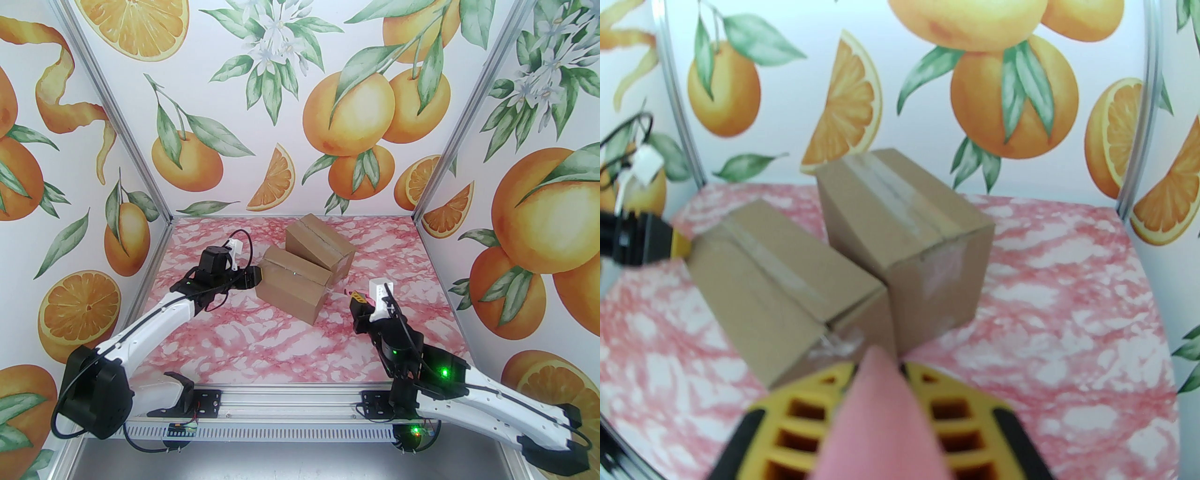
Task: Unpack the express box
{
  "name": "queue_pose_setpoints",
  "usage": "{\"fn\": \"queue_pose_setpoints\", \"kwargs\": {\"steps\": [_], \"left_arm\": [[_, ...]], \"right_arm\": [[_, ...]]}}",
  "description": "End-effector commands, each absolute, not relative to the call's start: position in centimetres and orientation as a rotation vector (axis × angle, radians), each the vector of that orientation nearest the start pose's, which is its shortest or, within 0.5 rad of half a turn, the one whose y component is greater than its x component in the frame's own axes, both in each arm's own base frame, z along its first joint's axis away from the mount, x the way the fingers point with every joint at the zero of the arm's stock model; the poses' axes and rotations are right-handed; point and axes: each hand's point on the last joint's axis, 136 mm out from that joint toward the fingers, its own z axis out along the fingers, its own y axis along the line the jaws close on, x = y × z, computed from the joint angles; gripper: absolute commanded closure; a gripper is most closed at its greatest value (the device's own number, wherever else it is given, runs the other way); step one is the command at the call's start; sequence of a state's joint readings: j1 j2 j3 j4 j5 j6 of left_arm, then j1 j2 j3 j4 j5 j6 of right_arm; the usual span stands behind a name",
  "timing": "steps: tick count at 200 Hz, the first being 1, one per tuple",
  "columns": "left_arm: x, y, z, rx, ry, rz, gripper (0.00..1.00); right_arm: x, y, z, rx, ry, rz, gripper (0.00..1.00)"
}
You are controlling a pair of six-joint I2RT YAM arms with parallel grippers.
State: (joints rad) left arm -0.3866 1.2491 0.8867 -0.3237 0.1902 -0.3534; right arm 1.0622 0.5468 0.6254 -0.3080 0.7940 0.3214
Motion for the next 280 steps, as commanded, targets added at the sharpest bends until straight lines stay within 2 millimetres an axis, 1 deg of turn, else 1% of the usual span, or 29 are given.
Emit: {"fn": "queue_pose_setpoints", "kwargs": {"steps": [1, 9, 24, 33, 43, 52, 66, 76, 93, 123, 135, 167, 179, 214, 244, 258, 280], "left_arm": [[32.9, -17.2, 22.8, 0.393, 2.179, -0.509, 0.2], [32.6, -17.5, 24.2, 0.485, 2.129, -0.498, 0.18], [31.8, -19.1, 26.2, 0.697, 2.013, -0.5, 0.13], [31.2, -20.1, 27.0, 0.814, 1.945, -0.495, 0.1], [30.3, -21.4, 27.4, 0.962, 1.864, -0.483, 0.09], [29.3, -22.8, 27.3, 1.113, 1.773, -0.468, 0.09], [27.8, -24.9, 26.6, 1.332, 1.619, -0.425, 0.06], [26.9, -26.2, 26.1, 1.461, 1.503, -0.381, 0.01], [26.2, -27.9, 25.5, 1.595, 1.358, -0.349, 0.0], [26.0, -30.1, 24.1, 1.773, 1.229, -0.329, 0.0], [25.9, -30.9, 23.5, 1.824, 1.175, -0.306, 0.0], [25.9, -33.0, 22.7, 1.882, 1.062, -0.275, 0.0], [26.1, -33.7, 22.2, 1.91, 1.039, -0.257, 0.0], [27.0, -35.4, 21.8, 1.929, 0.997, -0.252, 0.0], [27.5, -36.2, 20.9, 1.966, 0.991, -0.259, 0.0], [27.5, -36.4, 20.6, 1.973, 0.992, -0.267, 0.0], [27.6, -36.5, 20.2, 1.982, 0.993, -0.268, 0.0]], "right_arm": [[22.6, 13.3, 30.0, 0.097, 1.665, 0.442, 1.0], [22.9, 13.0, 30.0, 0.146, 1.655, 0.472, 1.0], [23.5, 12.8, 29.6, 0.218, 1.647, 0.524, 1.0], [23.7, 12.9, 29.4, 0.243, 1.644, 0.544, 1.0], [23.9, 13.1, 29.1, 0.255, 1.646, 0.562, 1.0], [24.0, 13.3, 28.9, 0.266, 1.648, 0.573, 1.0], [24.1, 13.8, 28.7, 0.277, 1.637, 0.611, 1.0], [24.2, 14.1, 28.5, 0.298, 1.632, 0.639, 1.0], [24.4, 14.4, 27.8, 0.328, 1.639, 0.672, 1.0], [24.4, 14.3, 26.6, 0.374, 1.636, 0.701, 1.0], [24.5, 14.1, 26.3, 0.392, 1.634, 0.695, 1.0], [24.7, 13.7, 25.5, 0.425, 1.618, 0.687, 1.0], [24.8, 13.7, 25.2, 0.438, 1.607, 0.694, 1.0], [25.0, 13.3, 24.5, 0.463, 1.585, 0.681, 1.0], [25.3, 12.7, 24.7, 0.494, 1.524, 0.694, 1.0], [25.5, 12.6, 24.9, 0.492, 1.518, 0.692, 1.0], [25.8, 12.6, 24.6, 0.491, 1.518, 0.695, 1.0]]}}
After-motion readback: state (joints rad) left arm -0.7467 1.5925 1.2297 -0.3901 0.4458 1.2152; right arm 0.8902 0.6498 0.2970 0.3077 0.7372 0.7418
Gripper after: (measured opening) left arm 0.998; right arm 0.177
